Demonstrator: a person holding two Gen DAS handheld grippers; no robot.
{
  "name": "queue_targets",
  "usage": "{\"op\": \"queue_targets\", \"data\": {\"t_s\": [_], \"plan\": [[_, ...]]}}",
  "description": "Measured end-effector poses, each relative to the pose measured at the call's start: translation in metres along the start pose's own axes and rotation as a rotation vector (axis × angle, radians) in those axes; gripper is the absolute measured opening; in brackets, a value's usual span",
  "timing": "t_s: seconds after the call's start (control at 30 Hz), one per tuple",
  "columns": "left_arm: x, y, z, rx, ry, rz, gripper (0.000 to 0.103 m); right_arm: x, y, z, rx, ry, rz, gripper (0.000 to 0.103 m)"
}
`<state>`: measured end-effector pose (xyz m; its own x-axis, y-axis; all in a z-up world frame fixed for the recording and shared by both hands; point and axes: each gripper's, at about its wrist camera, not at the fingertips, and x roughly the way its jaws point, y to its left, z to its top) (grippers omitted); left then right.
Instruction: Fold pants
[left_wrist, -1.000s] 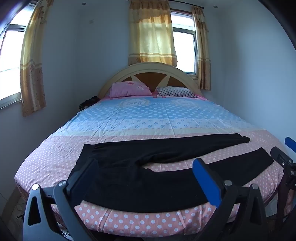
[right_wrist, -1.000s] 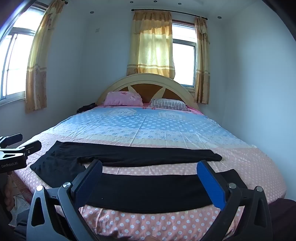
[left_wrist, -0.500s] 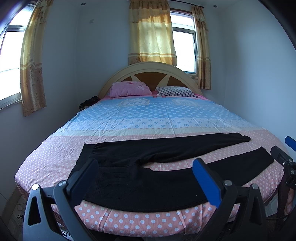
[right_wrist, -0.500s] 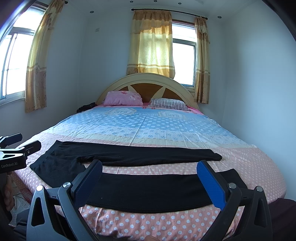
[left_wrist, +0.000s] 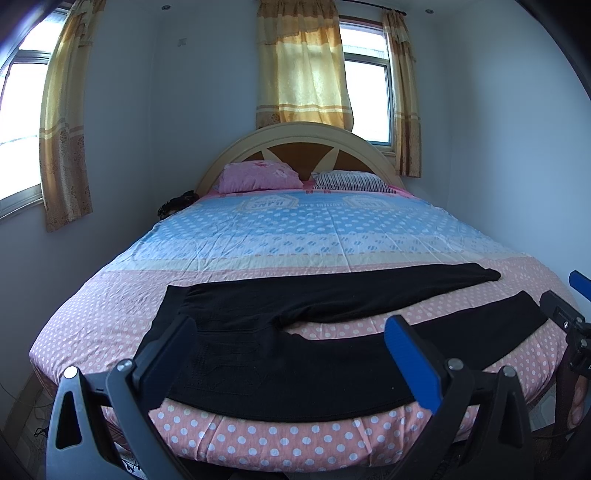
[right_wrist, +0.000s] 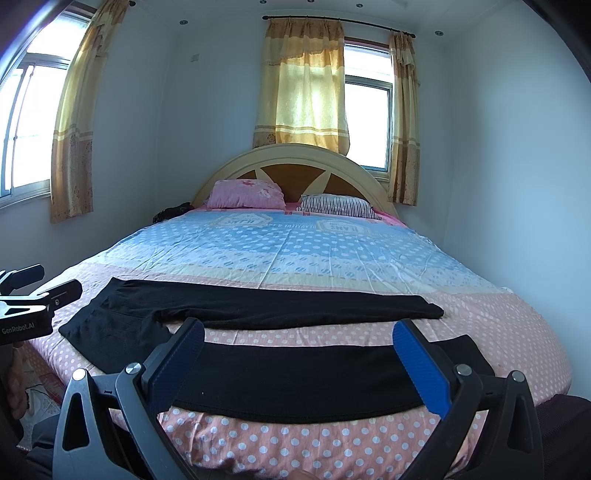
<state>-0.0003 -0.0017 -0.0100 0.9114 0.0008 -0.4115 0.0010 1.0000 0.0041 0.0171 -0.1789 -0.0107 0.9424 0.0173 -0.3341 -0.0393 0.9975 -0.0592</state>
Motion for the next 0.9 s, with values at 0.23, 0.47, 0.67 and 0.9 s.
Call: {"op": "queue_targets", "data": {"t_s": [0.23,0.47,0.67,0.9], "plan": [[0.001,0.003,0.001,0.001,-0.001,0.0,0.103,0.002,0.001,-0.002,-0.004,0.005,0.0,0.102],[0.003,0.006,-0.002,0.005,0.004,0.002,0.103,0.003,0.003,-0.004,-0.011,0.014,0.003,0.102],[0.005,0.006,-0.004,0.01,0.014,0.007,0.103,0.007,0.005,-0.006,-0.013,0.025,0.005,0.102],[0.023,0.019,-0.005,-0.015,0.069,0.026,0.103,0.017,0.007,-0.013,-0.015,0.062,0.052,0.102]]}}
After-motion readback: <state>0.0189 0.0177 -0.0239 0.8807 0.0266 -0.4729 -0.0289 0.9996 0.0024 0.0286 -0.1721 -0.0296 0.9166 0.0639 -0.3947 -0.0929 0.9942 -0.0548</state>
